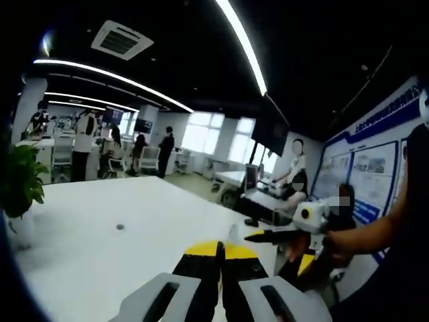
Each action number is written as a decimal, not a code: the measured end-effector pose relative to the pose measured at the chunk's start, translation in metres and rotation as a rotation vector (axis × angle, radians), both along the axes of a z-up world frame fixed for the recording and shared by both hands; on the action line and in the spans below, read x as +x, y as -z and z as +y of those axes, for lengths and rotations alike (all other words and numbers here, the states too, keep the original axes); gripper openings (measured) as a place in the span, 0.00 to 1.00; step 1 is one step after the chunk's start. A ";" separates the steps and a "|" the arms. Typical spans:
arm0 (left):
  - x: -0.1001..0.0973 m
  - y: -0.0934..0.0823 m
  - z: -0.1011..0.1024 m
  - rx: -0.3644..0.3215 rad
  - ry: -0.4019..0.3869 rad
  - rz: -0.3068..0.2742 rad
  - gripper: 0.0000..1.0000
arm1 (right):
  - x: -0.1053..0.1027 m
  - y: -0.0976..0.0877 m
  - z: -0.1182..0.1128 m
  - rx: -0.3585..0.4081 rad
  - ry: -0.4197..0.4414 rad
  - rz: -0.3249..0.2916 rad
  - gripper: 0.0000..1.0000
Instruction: Compare the silicone blocks by pressing each to a similar depth, holding the contact briefly, and releasing to observe deformation and rebound differences across the visible hardness samples.
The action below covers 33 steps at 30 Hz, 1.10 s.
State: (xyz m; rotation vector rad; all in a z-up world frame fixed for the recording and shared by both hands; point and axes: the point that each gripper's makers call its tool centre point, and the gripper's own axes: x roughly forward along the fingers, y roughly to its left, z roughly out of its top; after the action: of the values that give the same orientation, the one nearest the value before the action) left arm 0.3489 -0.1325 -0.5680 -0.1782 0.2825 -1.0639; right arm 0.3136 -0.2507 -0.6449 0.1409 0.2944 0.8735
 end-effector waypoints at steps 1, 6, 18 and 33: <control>-0.001 -0.001 0.000 -0.005 0.004 0.002 0.00 | 0.001 0.002 0.001 -0.032 -0.008 -0.007 0.96; -0.004 -0.005 -0.003 -0.015 0.024 0.000 0.00 | 0.005 0.000 0.014 -0.057 -0.067 -0.038 0.96; -0.009 -0.030 0.005 -0.124 0.041 0.032 0.00 | 0.007 -0.020 0.051 0.030 -0.198 -0.052 0.95; -0.036 -0.038 -0.008 -0.150 0.103 0.042 0.00 | -0.002 -0.053 0.098 0.199 -0.377 -0.139 0.48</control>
State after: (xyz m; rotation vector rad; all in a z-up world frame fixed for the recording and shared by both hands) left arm 0.3126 -0.1408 -0.5301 -0.3237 0.2516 -1.1853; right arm 0.3113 -0.1523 -0.5915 0.2129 0.1029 1.2810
